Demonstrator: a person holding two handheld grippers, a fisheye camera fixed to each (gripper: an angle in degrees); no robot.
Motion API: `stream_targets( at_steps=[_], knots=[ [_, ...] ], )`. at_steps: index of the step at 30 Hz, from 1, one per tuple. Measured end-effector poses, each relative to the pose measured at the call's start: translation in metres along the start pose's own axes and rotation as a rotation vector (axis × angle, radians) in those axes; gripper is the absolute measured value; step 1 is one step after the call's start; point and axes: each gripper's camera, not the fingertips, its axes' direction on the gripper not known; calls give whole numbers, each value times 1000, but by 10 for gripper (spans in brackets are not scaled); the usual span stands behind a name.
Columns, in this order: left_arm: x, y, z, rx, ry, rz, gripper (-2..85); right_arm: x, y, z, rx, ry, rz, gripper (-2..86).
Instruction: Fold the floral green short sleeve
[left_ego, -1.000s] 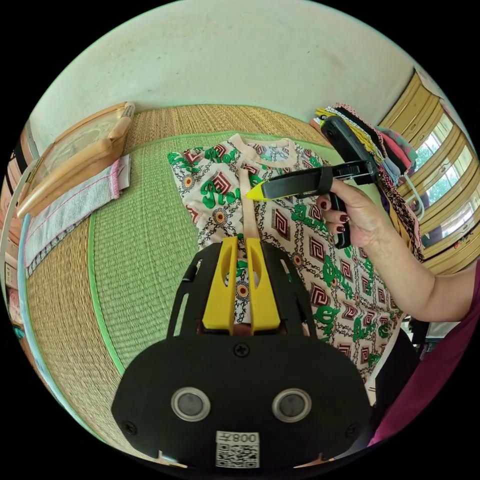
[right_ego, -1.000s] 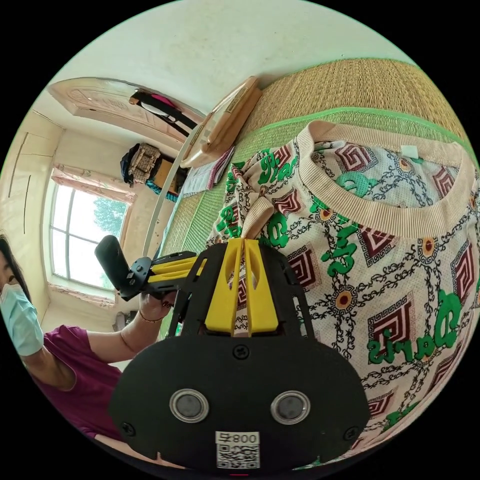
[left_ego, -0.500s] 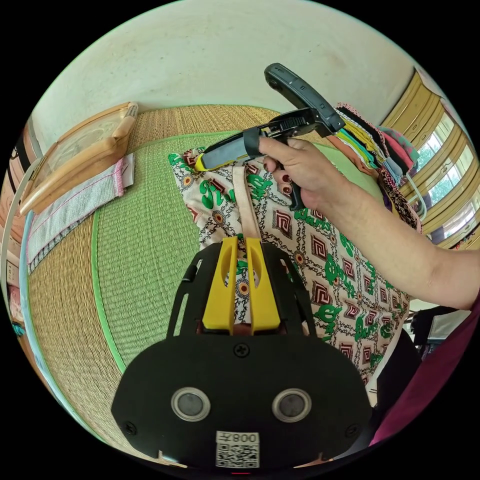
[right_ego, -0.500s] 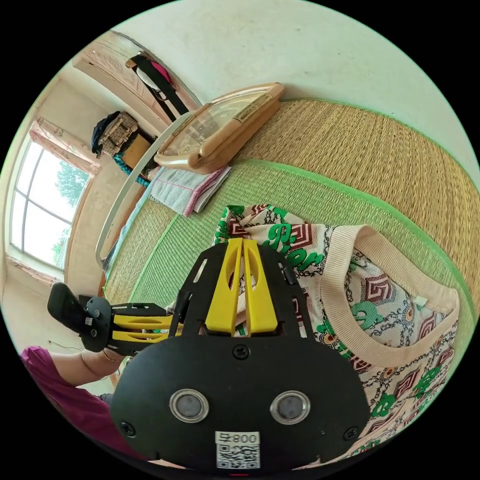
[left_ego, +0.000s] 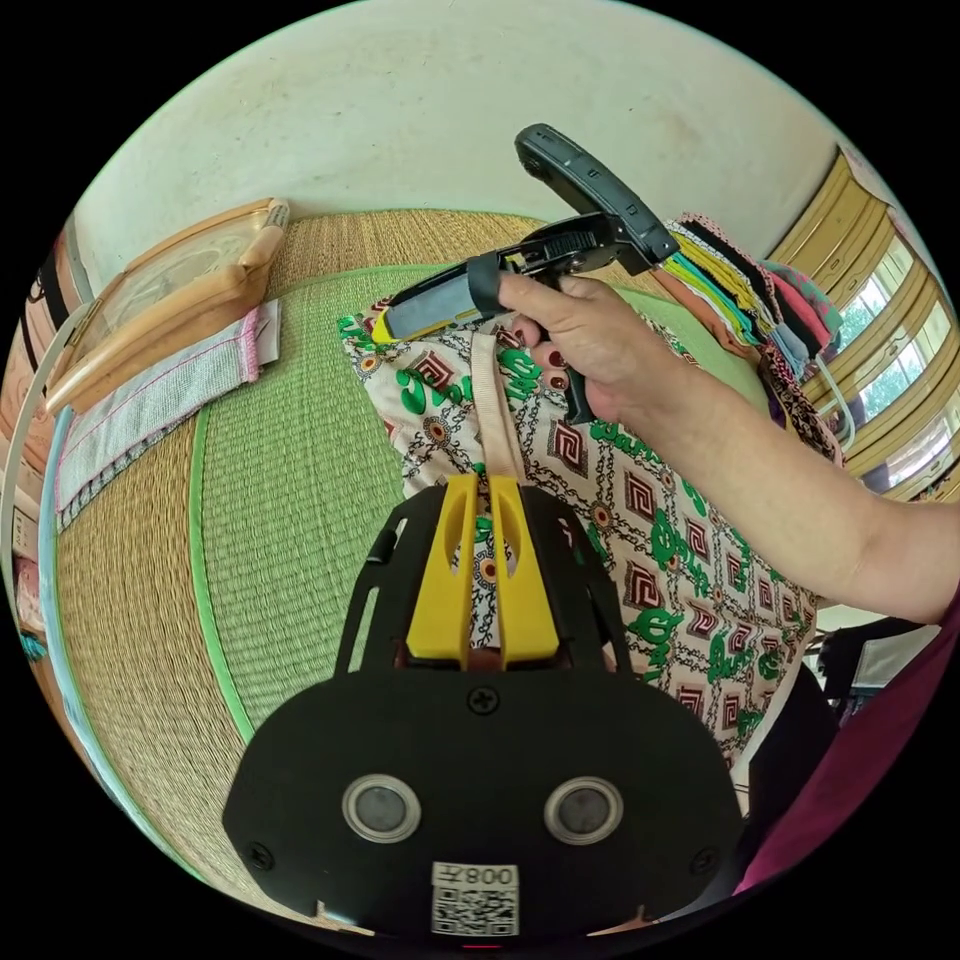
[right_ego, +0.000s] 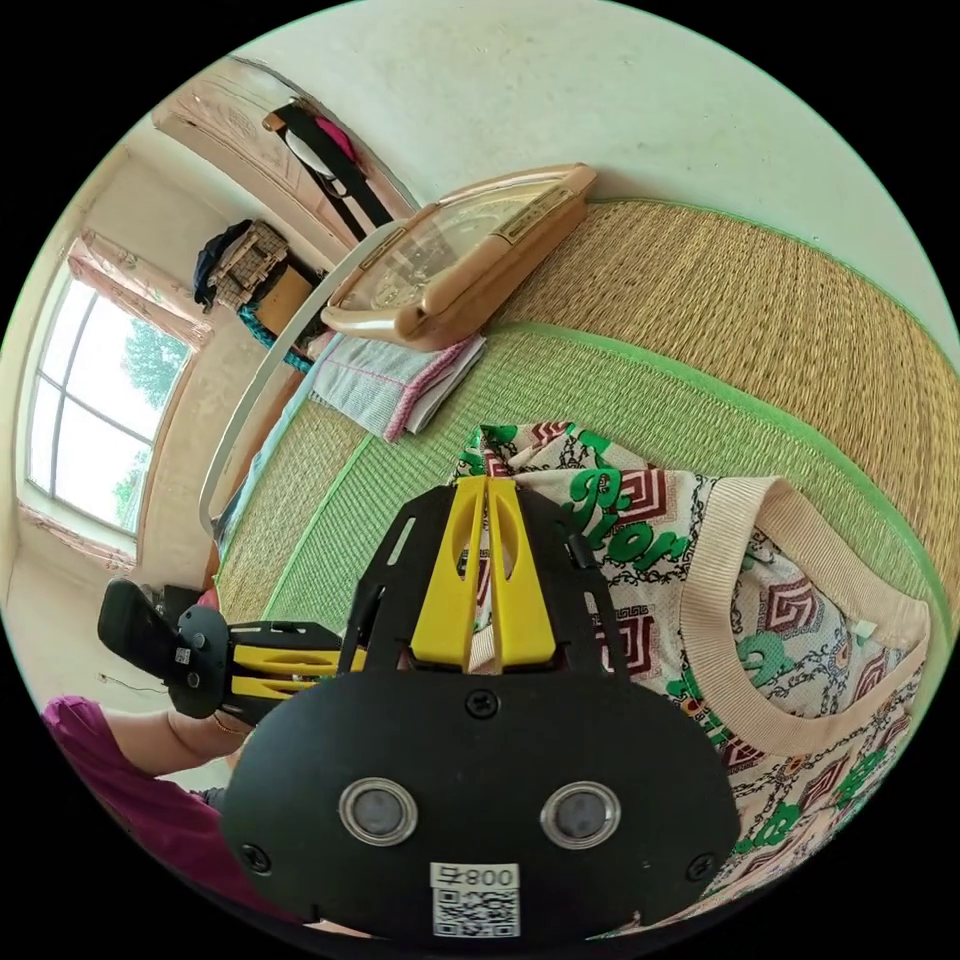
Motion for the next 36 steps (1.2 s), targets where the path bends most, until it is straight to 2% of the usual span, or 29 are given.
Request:
stream_targets(
  at_steps=[5, 9, 14, 17, 24, 27, 31, 36],
  knots=[
    [10, 29, -46, 87, 1, 6, 17, -22, 39, -44, 48, -6, -4, 0],
    [8, 49, -55, -32, 24, -14, 12, -25, 93, -95, 122, -50, 39, 0],
    [12, 79, -122, 63, 79, -78, 5, -31, 189, -153, 113, -113, 160, 0],
    [14, 112, -157, 55, 179, -124, 4, -44, 255, -186, 80, -95, 219, 0],
    [39, 251, -227, -51, 410, -315, 3, -79, 427, -272, 81, -162, 440, 1],
    [56, 309, -254, -53, 568, -402, 2, -104, 499, -317, 145, -169, 525, 1],
    [66, 374, -296, 5, 682, -542, 3, -138, 580, -371, 261, -224, 592, 0],
    [62, 434, -339, 67, 716, -639, 5, -177, 650, -420, 371, -248, 588, 0]
  ],
)
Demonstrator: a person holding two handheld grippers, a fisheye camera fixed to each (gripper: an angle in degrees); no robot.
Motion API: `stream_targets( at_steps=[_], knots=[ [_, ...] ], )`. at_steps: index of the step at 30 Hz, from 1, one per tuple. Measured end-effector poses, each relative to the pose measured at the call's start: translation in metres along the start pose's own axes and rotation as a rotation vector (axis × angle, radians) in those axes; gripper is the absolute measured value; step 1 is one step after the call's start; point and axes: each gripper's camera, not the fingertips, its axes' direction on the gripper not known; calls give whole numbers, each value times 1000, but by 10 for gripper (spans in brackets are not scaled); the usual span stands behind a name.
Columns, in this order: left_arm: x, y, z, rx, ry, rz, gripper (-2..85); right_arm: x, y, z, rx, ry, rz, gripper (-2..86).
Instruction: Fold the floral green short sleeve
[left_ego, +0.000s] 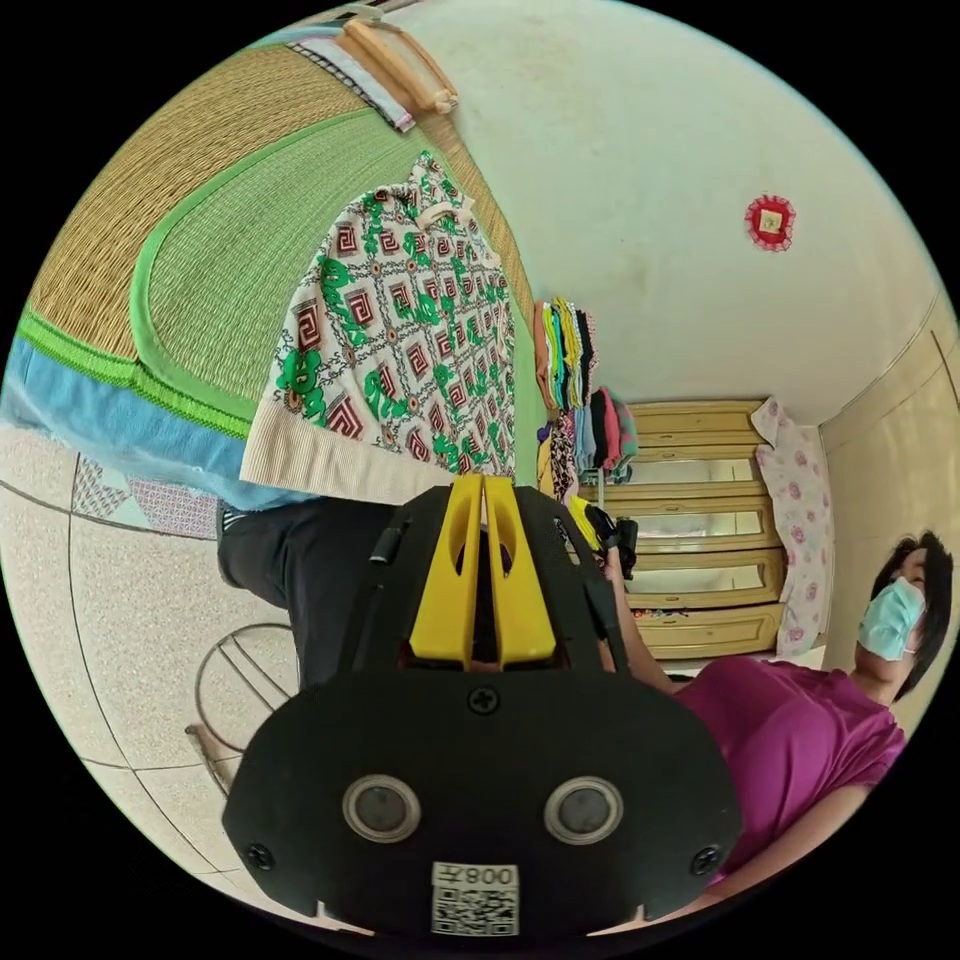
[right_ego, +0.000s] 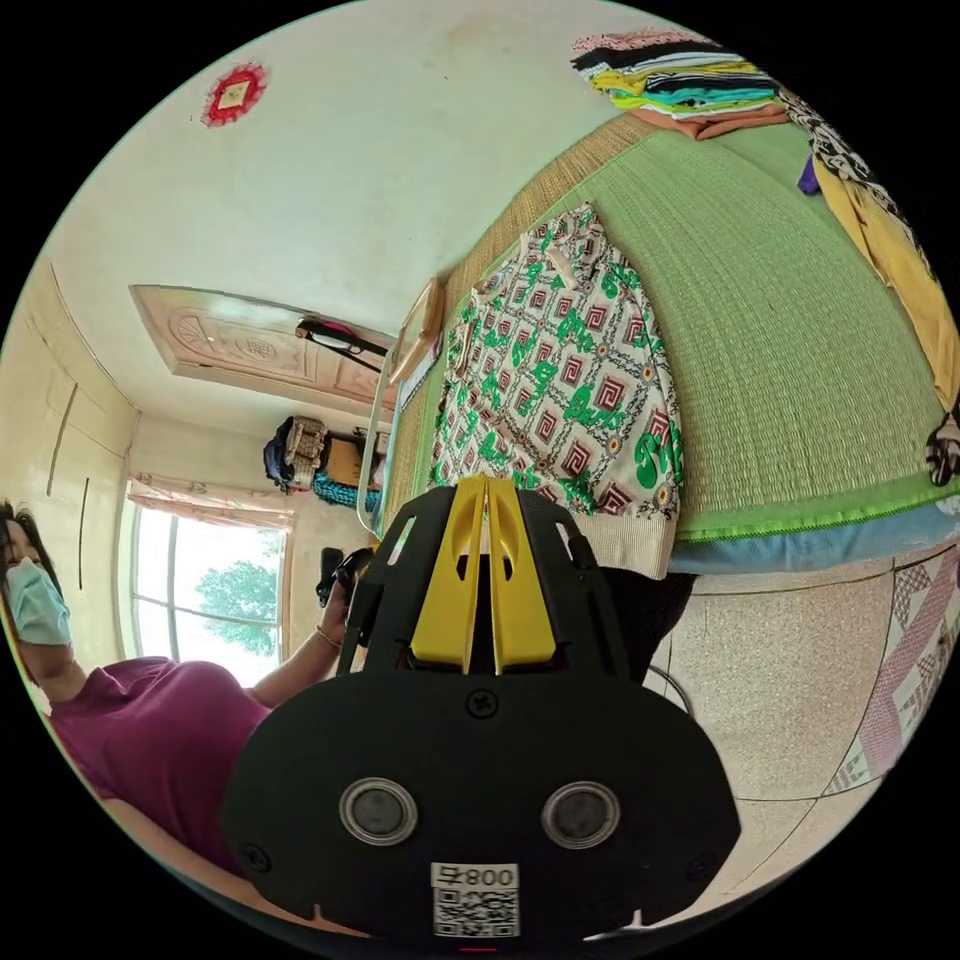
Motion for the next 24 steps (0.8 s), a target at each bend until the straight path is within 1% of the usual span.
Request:
stream_targets(
  at_steps=[4, 10, 13, 17, 24],
  knots=[
    [-12, 42, -38, 45, -73, -60, 13, 0, 49, -43, 62, -50, 17, 1],
    [-46, 81, -83, 125, -57, -182, 58, 7, 107, -81, 128, -73, 63, 4],
    [-57, 89, -101, 159, -45, -219, 74, 14, 128, -91, 140, -64, 109, 9],
    [-64, 91, -114, 153, -68, -236, 84, 20, 148, -97, 129, -39, 156, 33],
    [-73, 92, -133, 172, -75, -279, 95, 26, 159, -99, 106, 6, 225, 74]
  ],
)
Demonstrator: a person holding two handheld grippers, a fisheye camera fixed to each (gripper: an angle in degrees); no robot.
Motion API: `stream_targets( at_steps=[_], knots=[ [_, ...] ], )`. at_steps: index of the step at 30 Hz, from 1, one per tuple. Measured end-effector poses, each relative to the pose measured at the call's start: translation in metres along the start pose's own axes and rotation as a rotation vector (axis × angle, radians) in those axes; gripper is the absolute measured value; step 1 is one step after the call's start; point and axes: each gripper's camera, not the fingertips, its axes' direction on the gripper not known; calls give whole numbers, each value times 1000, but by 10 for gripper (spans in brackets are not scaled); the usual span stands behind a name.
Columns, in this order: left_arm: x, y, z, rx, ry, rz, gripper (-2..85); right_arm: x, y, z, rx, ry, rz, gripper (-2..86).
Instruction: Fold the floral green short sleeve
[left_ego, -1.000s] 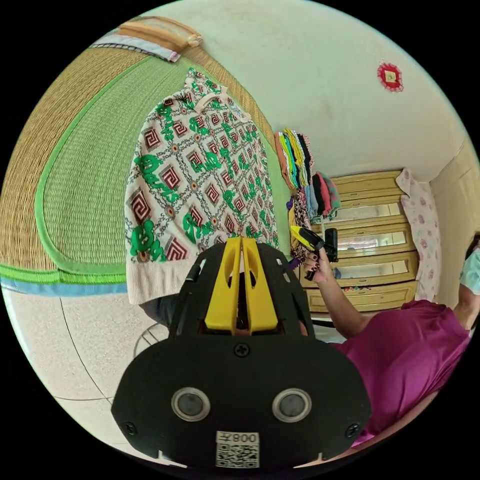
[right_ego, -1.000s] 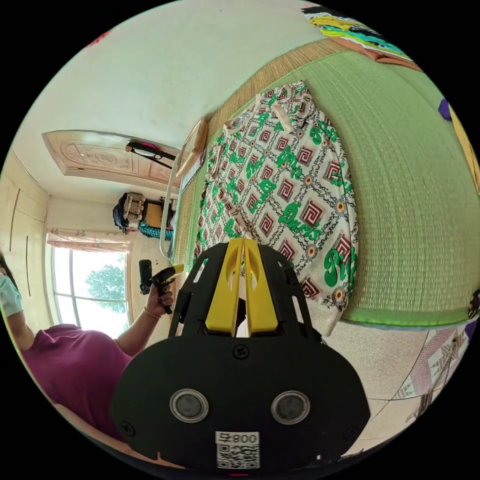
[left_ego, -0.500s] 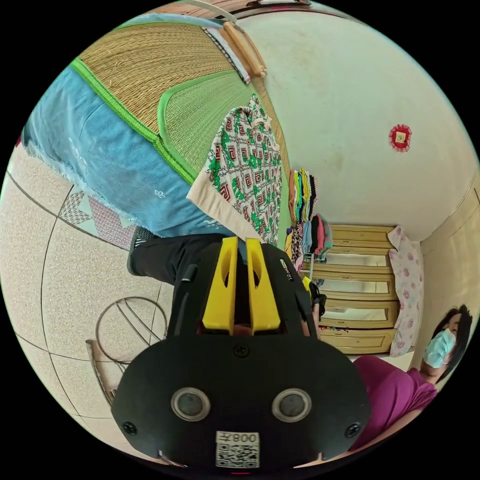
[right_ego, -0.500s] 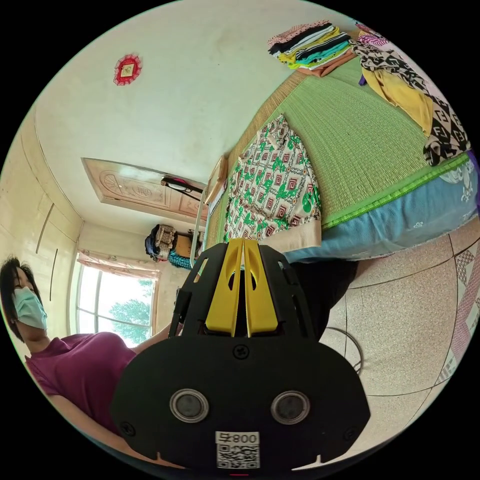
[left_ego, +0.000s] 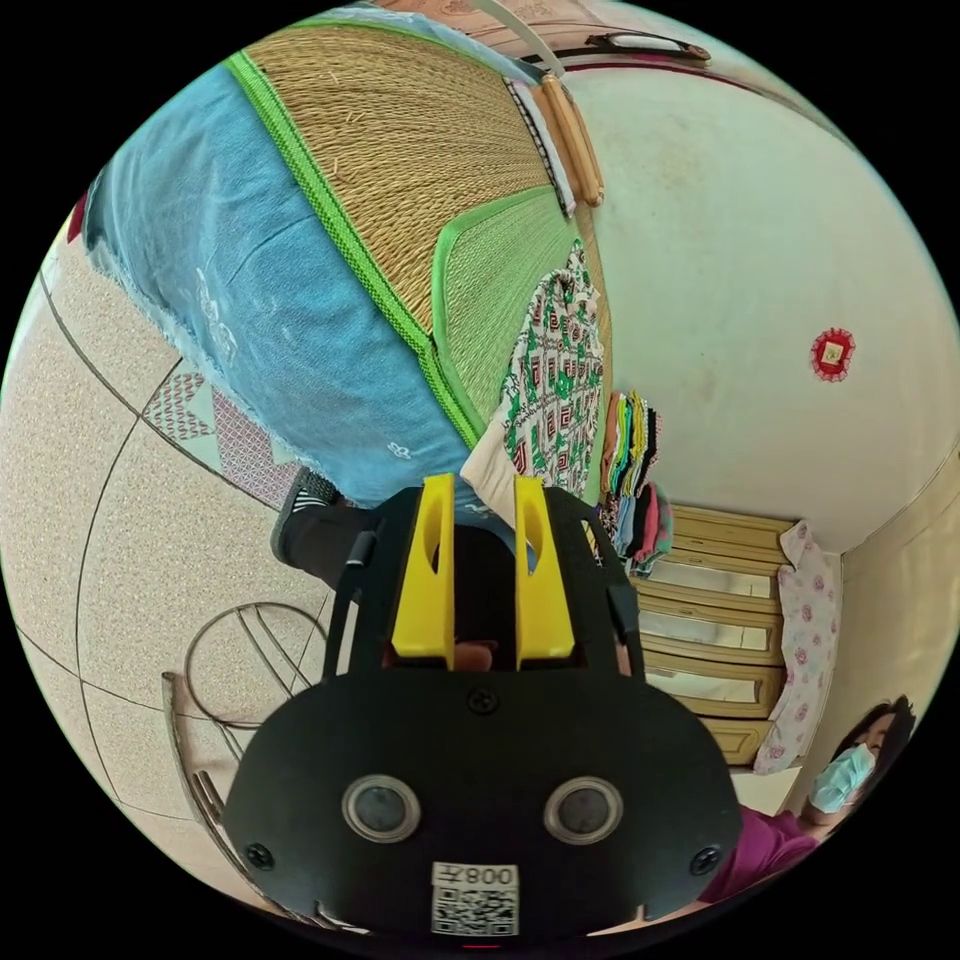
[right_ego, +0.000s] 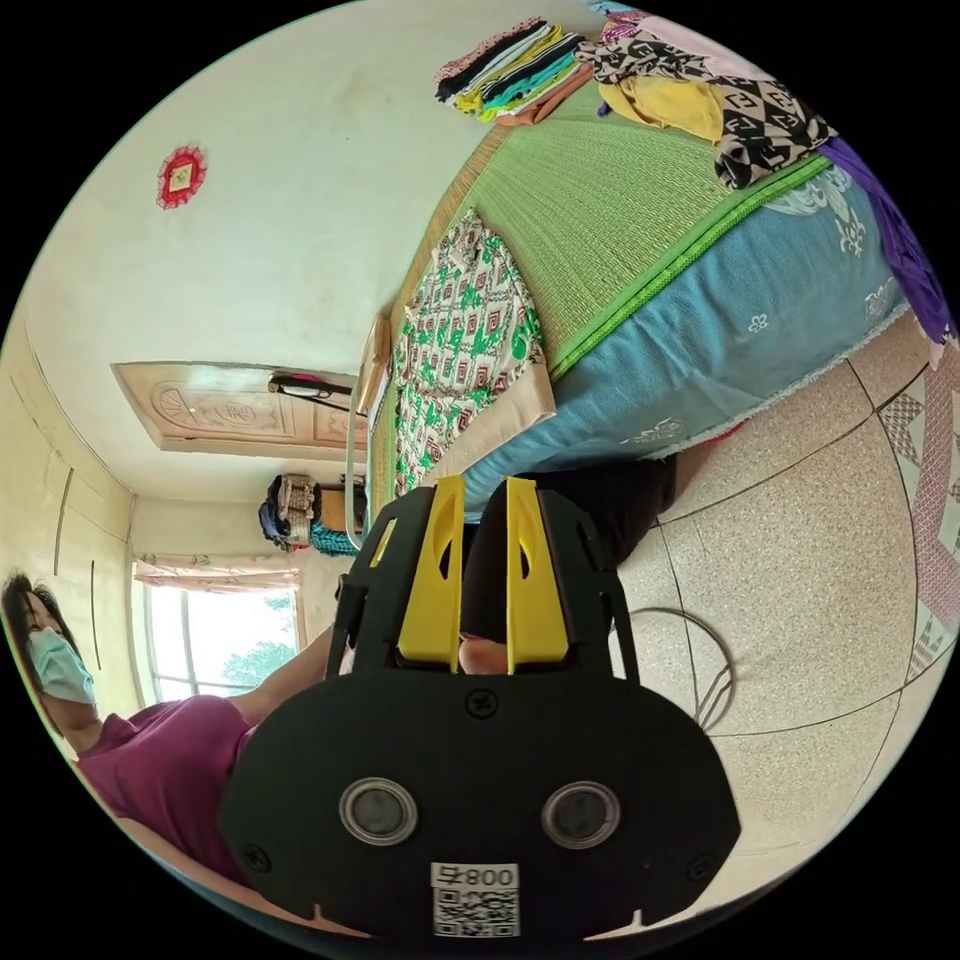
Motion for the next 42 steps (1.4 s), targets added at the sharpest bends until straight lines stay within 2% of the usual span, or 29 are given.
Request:
stream_targets(
  at_steps=[13, 19, 28, 42],
  knots=[
    [10, 14, 11, -150, -127, 49, 76, 5, -29, -5, -15, 106, 69, 107],
    [10, 36, 4, -140, -37, 29, 39, 3, -44, 2, -31, 113, 62, 109],
    [25, 66, 7, -197, -59, 74, 60, 3, -57, 14, -68, 125, 45, 107],
    [43, 119, 5, -168, -45, 27, 27, 9, -42, 14, -120, 88, 76, 67]
  ],
)
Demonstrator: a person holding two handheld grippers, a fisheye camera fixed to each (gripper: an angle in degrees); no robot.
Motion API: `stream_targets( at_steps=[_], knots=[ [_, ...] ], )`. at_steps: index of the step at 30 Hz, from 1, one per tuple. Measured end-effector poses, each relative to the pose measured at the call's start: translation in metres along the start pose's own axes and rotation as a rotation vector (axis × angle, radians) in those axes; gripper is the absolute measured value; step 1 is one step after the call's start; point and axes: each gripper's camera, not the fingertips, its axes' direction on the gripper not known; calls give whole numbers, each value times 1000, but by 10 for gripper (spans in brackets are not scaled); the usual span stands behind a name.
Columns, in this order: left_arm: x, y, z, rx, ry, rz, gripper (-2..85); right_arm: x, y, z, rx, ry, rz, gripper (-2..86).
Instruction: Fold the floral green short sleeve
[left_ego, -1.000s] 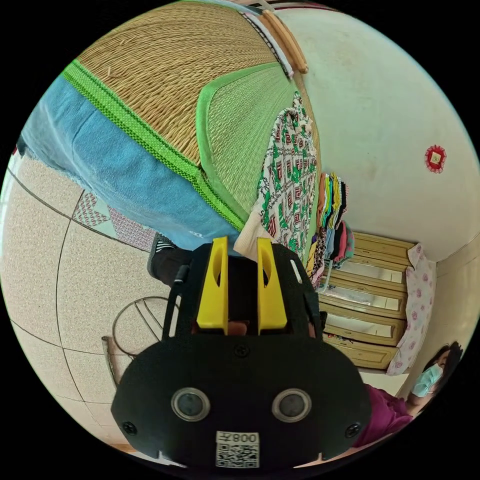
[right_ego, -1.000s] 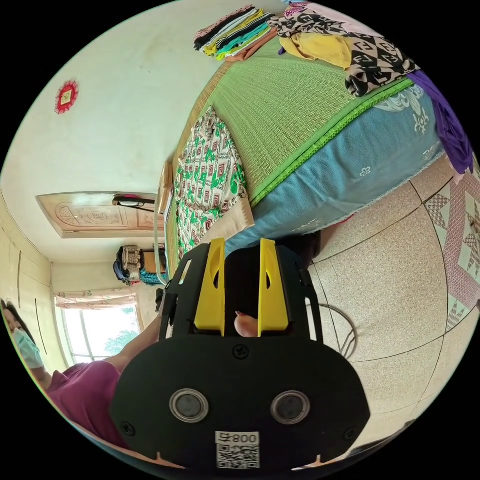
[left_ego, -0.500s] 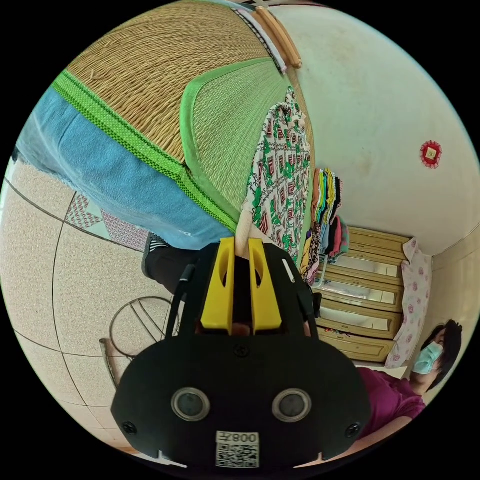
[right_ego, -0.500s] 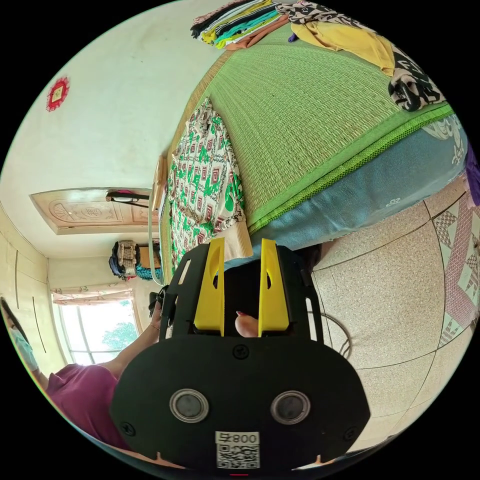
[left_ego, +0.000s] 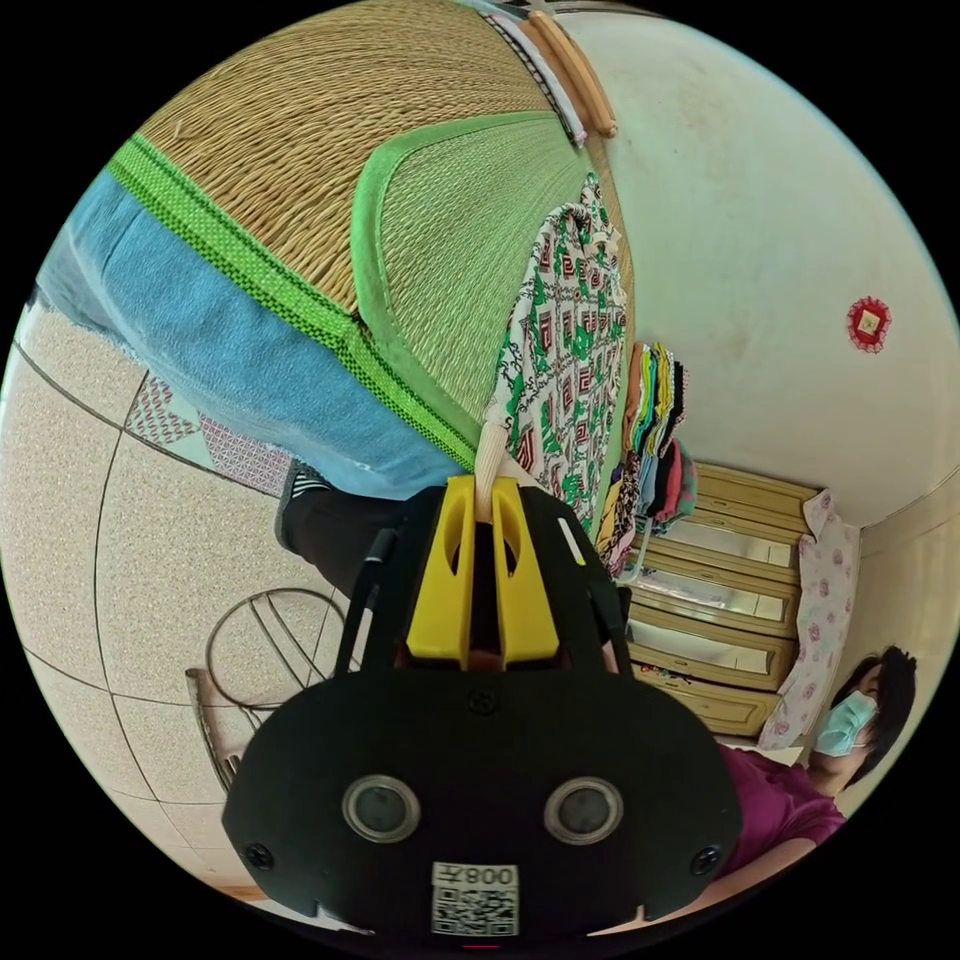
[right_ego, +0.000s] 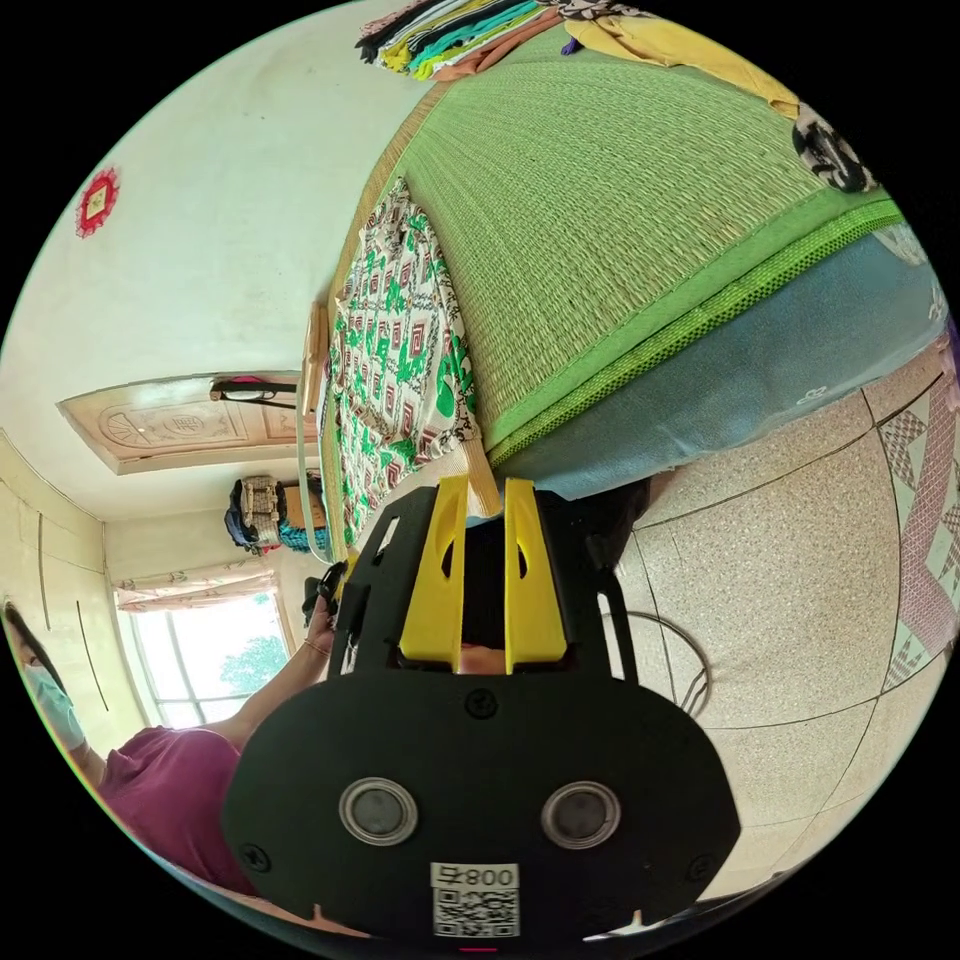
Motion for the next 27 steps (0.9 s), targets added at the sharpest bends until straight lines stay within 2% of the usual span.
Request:
stream_targets(
  at_steps=[9, 15, 27],
  knots=[
    [26, 44, -6, 0, 13, 0, 20, -2, 23, -9, -12, -46, -29, 21],
    [42, 83, -18, 24, 78, 11, 18, -10, 46, -29, 5, -146, -67, 12],
    [78, 190, -68, 46, 213, 98, 18, -46, 138, -81, -22, -231, -221, 8]
  ],
)
